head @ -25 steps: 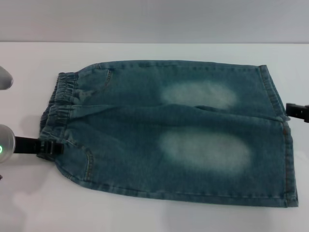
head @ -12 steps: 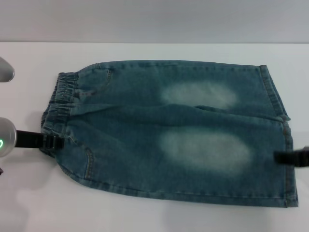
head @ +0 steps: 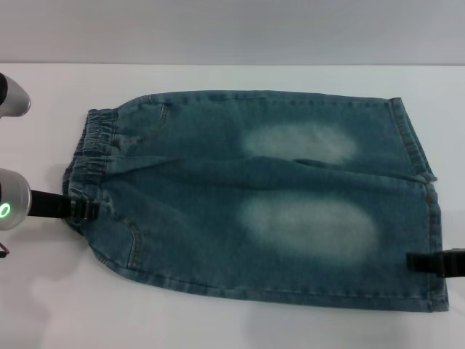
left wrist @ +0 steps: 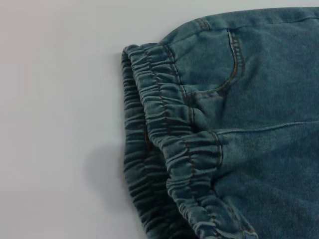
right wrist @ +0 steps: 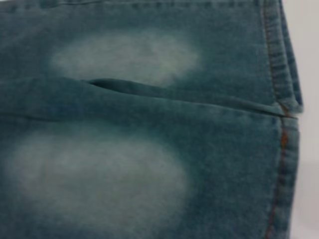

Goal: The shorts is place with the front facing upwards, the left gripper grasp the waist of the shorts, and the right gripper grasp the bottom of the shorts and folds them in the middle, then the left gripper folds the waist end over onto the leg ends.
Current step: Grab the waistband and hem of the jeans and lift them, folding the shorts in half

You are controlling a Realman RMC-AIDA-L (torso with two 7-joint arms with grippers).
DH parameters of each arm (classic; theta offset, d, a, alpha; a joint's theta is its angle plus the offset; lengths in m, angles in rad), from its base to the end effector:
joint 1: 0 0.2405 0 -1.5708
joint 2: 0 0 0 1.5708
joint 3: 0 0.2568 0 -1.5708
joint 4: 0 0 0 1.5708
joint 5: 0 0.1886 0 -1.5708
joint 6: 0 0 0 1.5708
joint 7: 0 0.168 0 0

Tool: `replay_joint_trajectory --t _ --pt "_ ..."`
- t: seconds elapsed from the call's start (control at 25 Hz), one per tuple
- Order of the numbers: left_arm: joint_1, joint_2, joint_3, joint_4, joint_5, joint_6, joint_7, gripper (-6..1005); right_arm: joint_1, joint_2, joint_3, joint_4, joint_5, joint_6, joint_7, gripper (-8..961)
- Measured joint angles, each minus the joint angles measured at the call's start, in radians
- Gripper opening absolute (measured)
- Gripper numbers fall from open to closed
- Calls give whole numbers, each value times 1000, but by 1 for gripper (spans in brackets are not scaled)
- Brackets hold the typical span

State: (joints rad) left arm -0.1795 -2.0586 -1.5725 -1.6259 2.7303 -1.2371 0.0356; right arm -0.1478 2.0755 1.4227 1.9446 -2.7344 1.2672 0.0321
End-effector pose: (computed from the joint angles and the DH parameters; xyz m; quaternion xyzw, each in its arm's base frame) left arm -0.2639 0.3034 0.0027 -0.7677 -0.5249 0.0767 0.3594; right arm 0.2548 0.2287 0.0016 -0.7521 0.5544 -0.0525 0.3524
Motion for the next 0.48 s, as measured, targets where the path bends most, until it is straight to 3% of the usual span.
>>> replay_joint_trajectory --t 0.48 --pt "-15 -1 5 7 -4 0 -3 283 -5 0 -8 -57 -5 -13 13 737"
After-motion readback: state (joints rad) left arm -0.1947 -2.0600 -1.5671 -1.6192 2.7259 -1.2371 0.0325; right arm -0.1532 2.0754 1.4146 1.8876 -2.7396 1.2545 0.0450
